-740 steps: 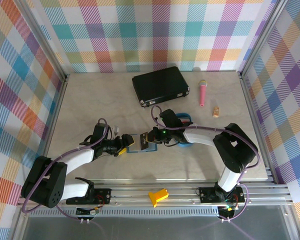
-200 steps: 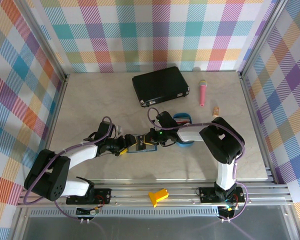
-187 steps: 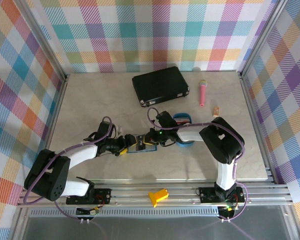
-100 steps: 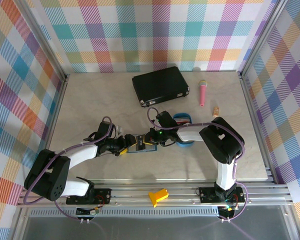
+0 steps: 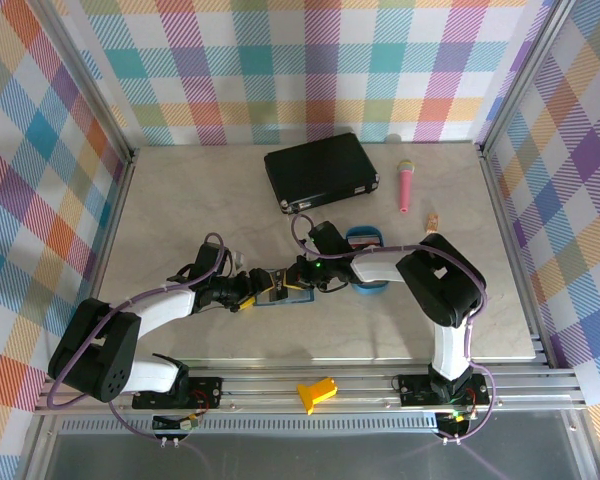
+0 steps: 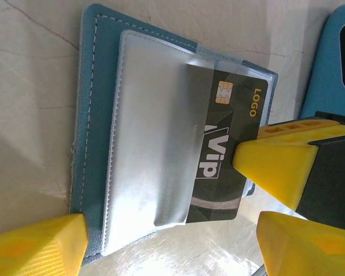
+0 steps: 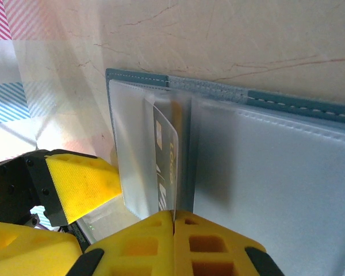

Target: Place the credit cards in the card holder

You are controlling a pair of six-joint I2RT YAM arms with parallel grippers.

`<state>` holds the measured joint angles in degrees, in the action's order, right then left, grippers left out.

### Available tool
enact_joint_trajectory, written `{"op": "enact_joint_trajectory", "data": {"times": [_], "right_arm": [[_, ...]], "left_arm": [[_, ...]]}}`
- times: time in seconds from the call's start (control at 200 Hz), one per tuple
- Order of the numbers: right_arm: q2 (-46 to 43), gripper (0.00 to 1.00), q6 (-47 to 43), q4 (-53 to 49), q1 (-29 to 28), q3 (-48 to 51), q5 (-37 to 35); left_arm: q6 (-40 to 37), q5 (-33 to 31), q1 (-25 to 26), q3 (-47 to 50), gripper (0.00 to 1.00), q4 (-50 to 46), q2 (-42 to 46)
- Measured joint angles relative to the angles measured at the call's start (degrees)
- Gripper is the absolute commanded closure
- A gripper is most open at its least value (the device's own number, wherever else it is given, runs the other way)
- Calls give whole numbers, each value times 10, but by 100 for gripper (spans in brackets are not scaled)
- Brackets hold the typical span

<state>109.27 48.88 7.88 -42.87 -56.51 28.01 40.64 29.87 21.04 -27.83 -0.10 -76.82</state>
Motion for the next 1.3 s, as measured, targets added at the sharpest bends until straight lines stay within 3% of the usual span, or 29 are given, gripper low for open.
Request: {"op": "enact_joint_trajectory", "data": {"times": [0.345, 0.685, 1.09, 1.3], "right_arm": [[9, 90, 2, -3, -7, -13, -2], [1, 62, -16, -70, -14, -33, -30], [-25, 68, -43, -213, -26, -84, -122], [-25, 69, -50, -289, -49, -136, -179]], "left_arm": [[0, 0, 0, 0, 23, 0, 0], [0, -12, 3, 0, 24, 2, 0], [0, -14, 3, 0, 24, 3, 0], [2, -22, 3, 0, 29, 3, 0]]}}
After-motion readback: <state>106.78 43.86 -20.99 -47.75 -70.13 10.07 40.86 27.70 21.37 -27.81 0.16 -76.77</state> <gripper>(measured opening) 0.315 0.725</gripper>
